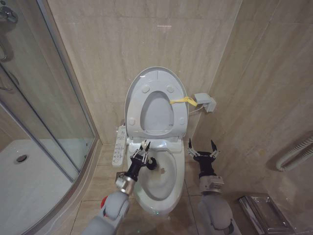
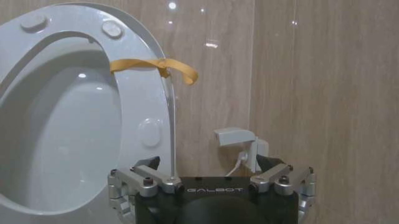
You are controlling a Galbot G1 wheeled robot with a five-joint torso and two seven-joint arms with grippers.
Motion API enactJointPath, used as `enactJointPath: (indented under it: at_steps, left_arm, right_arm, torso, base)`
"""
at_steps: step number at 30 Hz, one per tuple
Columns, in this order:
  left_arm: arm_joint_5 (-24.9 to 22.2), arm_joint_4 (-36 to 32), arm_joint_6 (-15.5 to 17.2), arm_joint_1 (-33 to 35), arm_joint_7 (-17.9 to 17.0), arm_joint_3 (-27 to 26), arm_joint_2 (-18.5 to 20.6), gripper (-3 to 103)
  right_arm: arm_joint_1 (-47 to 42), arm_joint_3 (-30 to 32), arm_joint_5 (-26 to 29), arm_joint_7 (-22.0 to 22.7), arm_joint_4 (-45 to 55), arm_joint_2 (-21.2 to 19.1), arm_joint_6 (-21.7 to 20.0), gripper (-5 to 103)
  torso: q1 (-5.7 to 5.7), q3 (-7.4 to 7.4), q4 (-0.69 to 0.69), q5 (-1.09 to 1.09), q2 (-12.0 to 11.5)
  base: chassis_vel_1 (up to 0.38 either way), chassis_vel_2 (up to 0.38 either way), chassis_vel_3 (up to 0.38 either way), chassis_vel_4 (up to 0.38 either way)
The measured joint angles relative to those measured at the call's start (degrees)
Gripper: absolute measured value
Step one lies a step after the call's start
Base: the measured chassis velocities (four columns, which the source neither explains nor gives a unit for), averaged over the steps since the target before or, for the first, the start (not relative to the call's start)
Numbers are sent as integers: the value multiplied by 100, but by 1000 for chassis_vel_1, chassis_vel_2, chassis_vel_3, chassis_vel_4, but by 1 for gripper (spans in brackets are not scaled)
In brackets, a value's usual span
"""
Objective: Open the toilet lid, clean the toilet bowl with a toilet brush, close the toilet lid, and flush.
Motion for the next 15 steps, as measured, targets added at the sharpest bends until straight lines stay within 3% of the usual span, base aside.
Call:
enactJointPath:
  at_steps: [7,15]
  left_arm:
    - [-117,1421,-206,-881,112,391,-260,19]
    - [-229,2525,-439,-1303,241,631,-545,19]
  right_arm:
    - [1,0,0,0,0,0,0,100]
    - [0,0,0,1,0,0,0,100]
  torso:
    - [1,0,-2,0,0]
    - [1,0,-1,0,0]
  base:
    - [0,0,0,0]
    - [0,0,0,0]
